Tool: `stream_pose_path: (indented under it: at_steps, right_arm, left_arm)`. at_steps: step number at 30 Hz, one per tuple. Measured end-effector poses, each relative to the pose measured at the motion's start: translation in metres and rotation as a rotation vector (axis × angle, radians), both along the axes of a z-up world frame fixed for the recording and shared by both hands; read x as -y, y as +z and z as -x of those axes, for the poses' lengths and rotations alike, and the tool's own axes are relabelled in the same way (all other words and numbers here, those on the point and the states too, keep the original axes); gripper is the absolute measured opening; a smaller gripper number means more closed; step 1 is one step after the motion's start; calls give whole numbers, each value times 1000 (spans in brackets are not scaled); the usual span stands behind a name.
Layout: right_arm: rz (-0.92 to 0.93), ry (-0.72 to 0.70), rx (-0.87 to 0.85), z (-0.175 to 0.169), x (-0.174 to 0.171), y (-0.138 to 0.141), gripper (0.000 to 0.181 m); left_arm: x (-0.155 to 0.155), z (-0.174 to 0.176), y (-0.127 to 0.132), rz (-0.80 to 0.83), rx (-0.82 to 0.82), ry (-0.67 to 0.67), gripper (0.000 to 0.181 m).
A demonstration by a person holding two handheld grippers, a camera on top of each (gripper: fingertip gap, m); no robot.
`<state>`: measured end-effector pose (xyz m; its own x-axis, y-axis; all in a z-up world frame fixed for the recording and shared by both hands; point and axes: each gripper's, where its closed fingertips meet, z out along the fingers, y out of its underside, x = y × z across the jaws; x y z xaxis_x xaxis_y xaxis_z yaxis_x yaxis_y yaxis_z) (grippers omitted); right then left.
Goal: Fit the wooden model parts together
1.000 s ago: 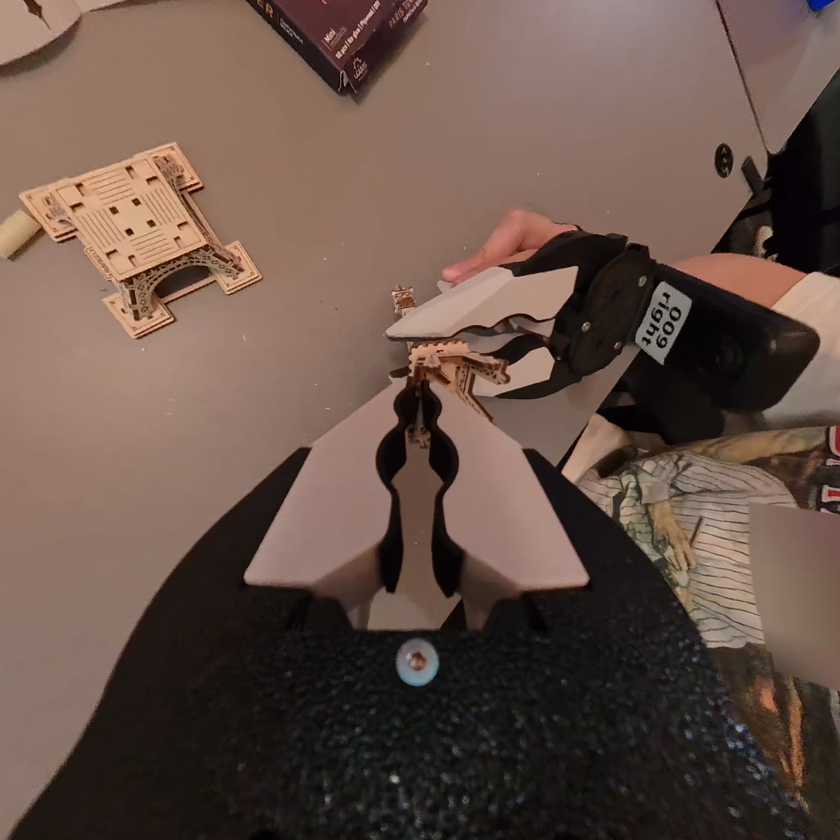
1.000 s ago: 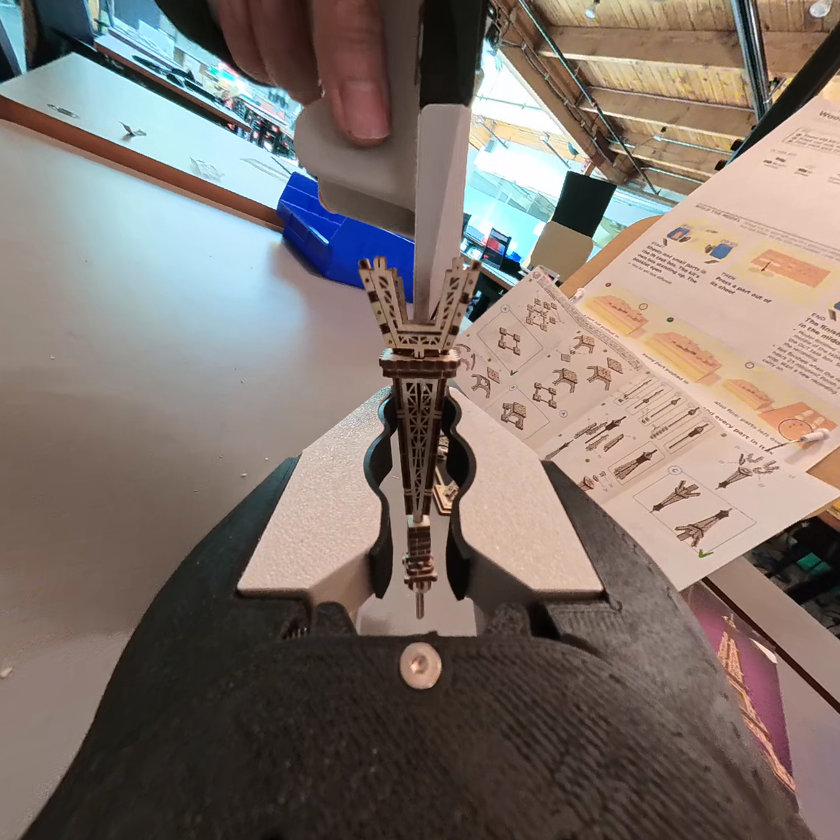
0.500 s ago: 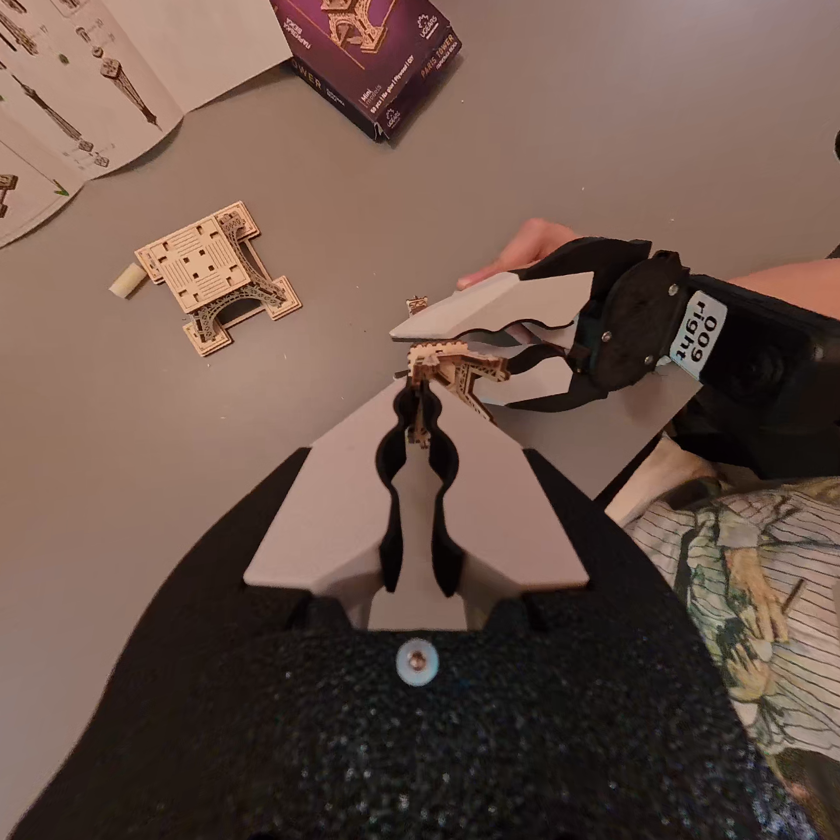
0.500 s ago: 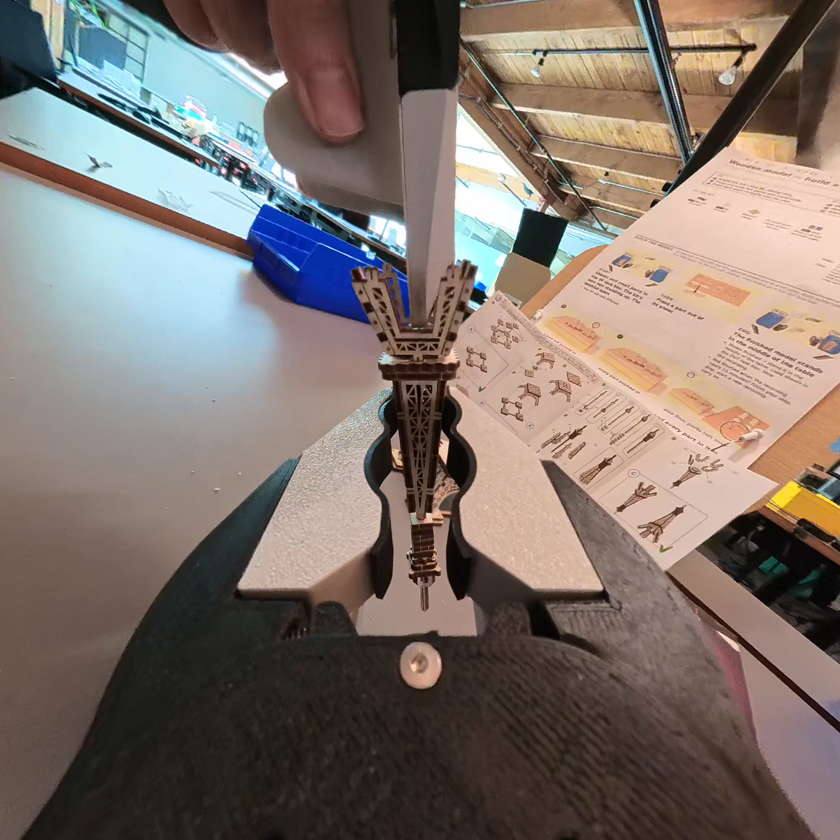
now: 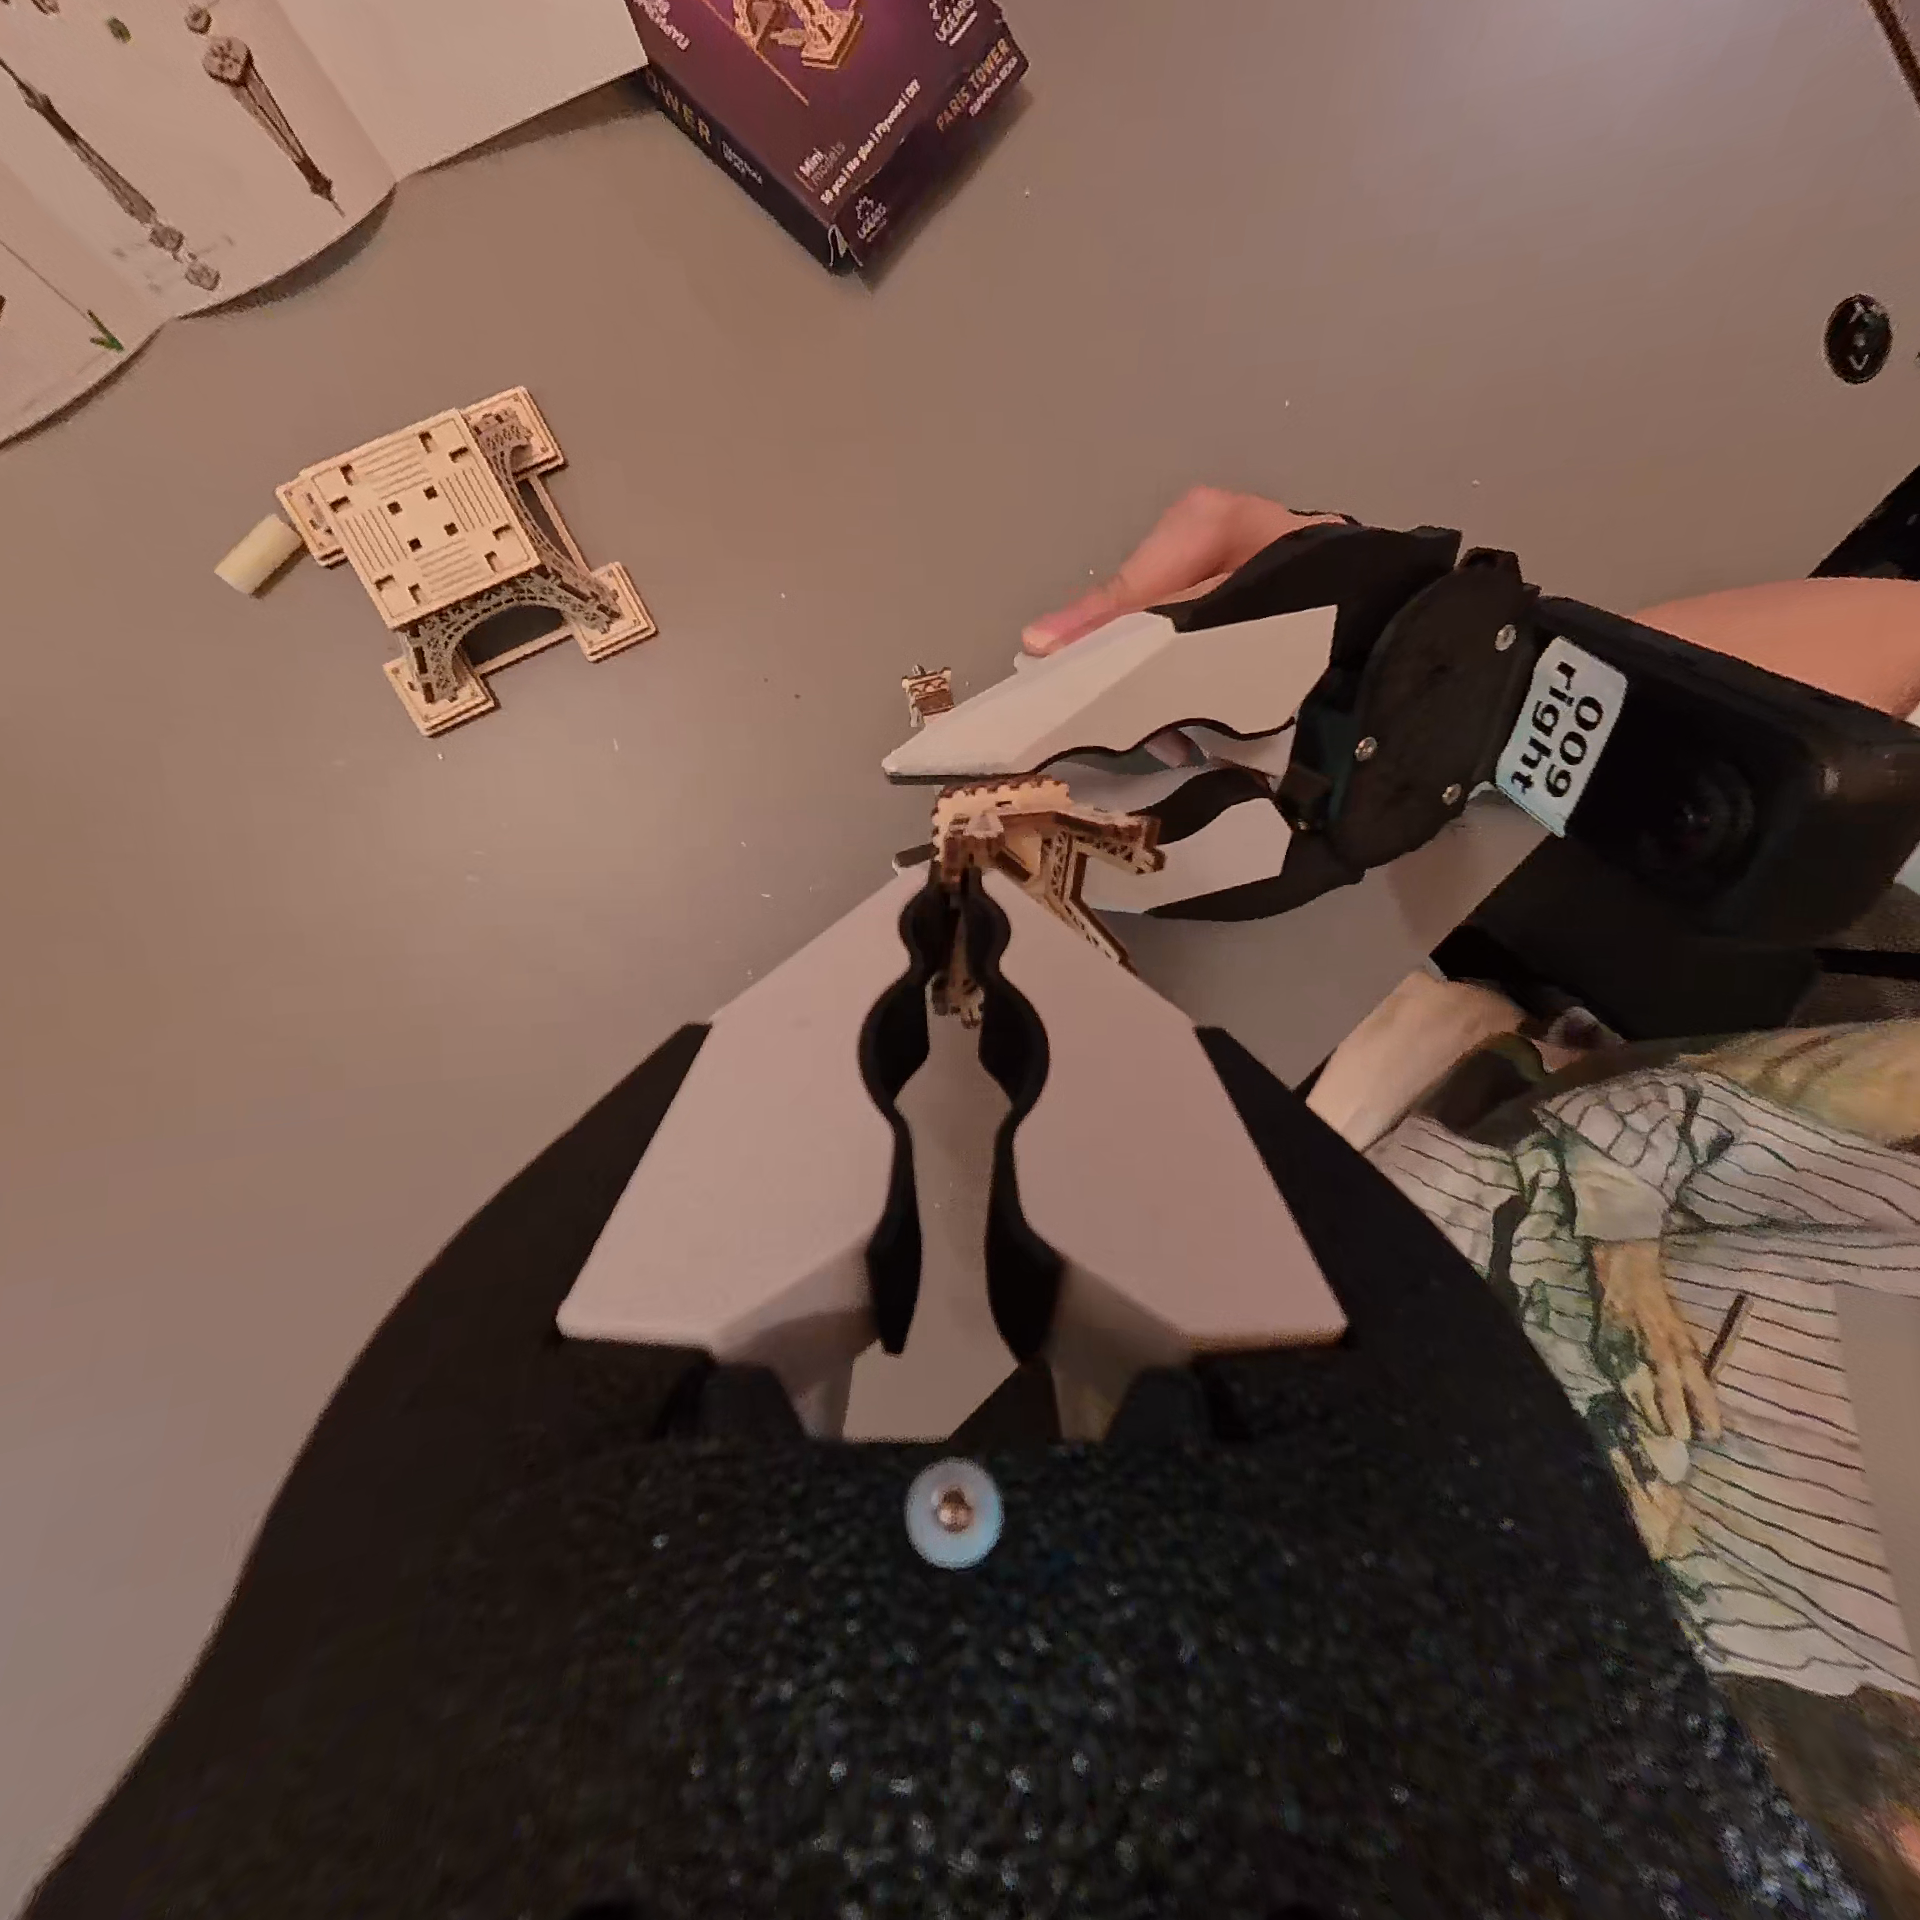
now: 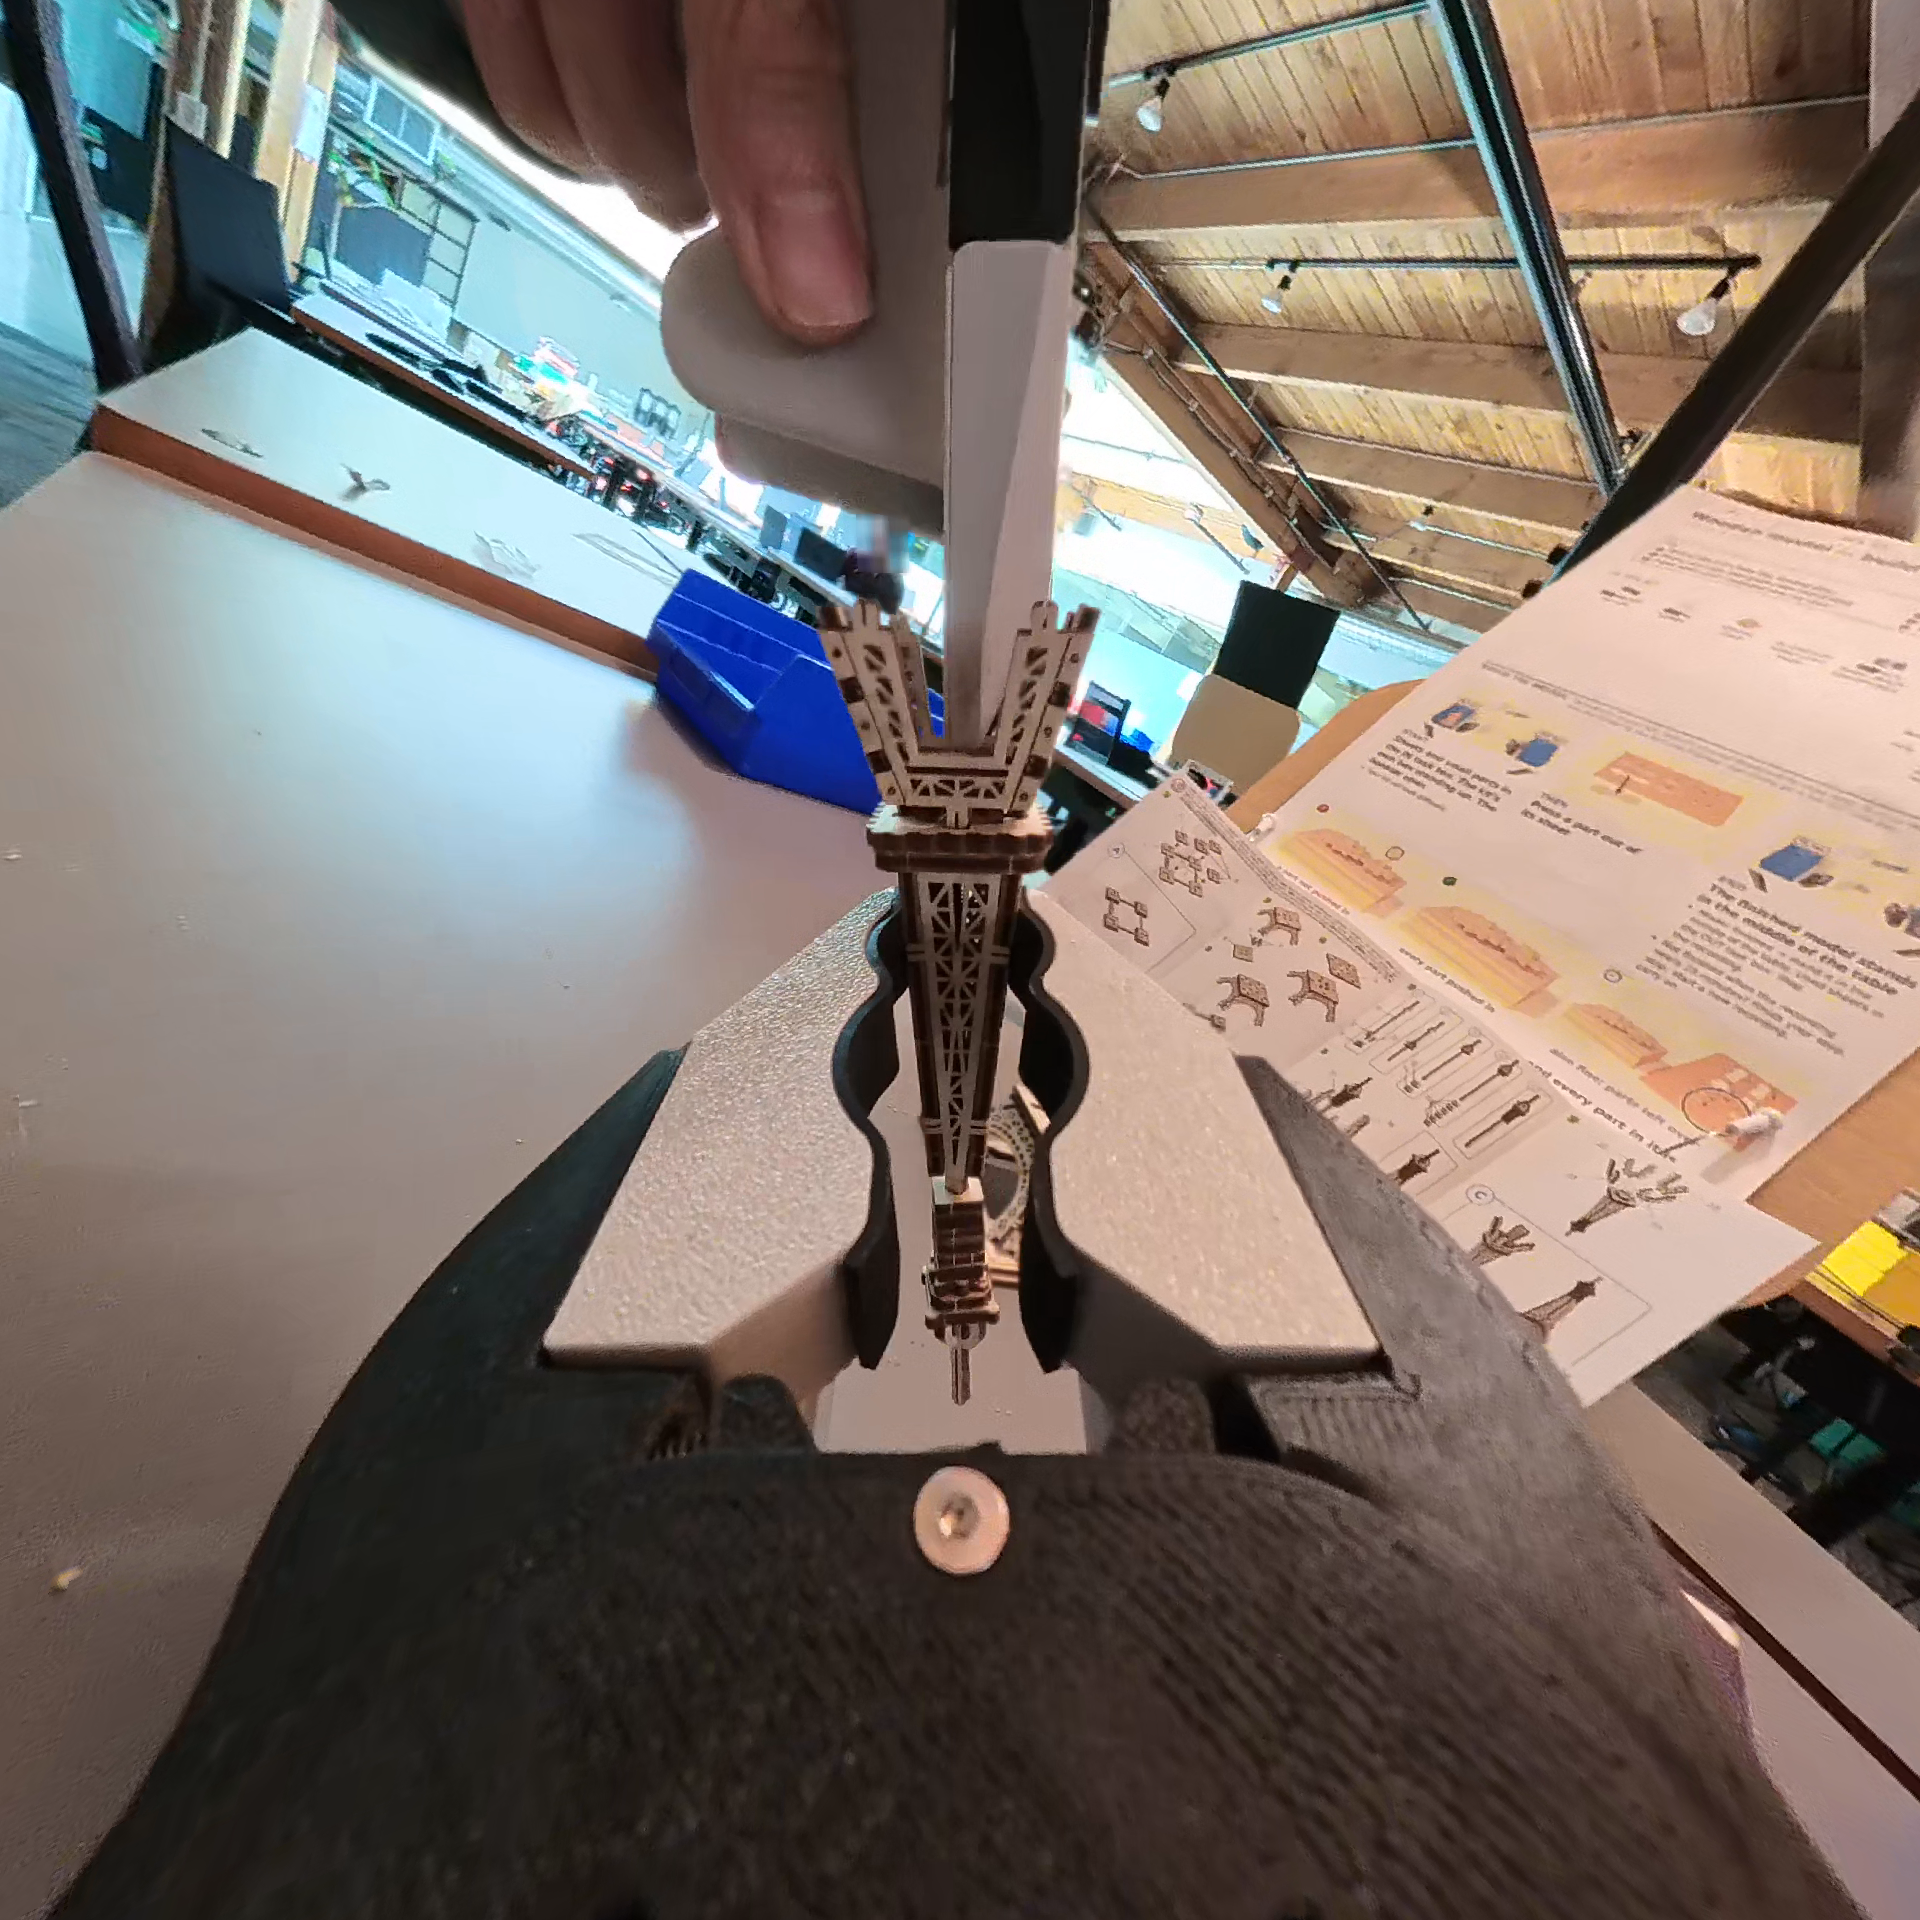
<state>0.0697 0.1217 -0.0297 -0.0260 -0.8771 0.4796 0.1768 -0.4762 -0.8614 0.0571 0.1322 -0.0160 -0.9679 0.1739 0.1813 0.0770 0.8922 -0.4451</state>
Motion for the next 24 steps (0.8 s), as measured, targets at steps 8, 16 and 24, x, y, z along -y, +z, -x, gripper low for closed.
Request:
stream_pose_path:
  at_steps: [8, 16, 24]
  right_arm:
    - [-2, 20, -21, -3, -9, 0, 15]
    - [29, 17, -57, -5, -10, -5, 15]
    - [-41, 113, -74, -9, -15, -10, 16]
  left_arm:
    - [-7, -1, 0, 39, -41, 52, 0]
    - [-5, -4, -6, 46, -94, 68, 0]
    - [-9, -7, -7, -1, -132, 62, 0]
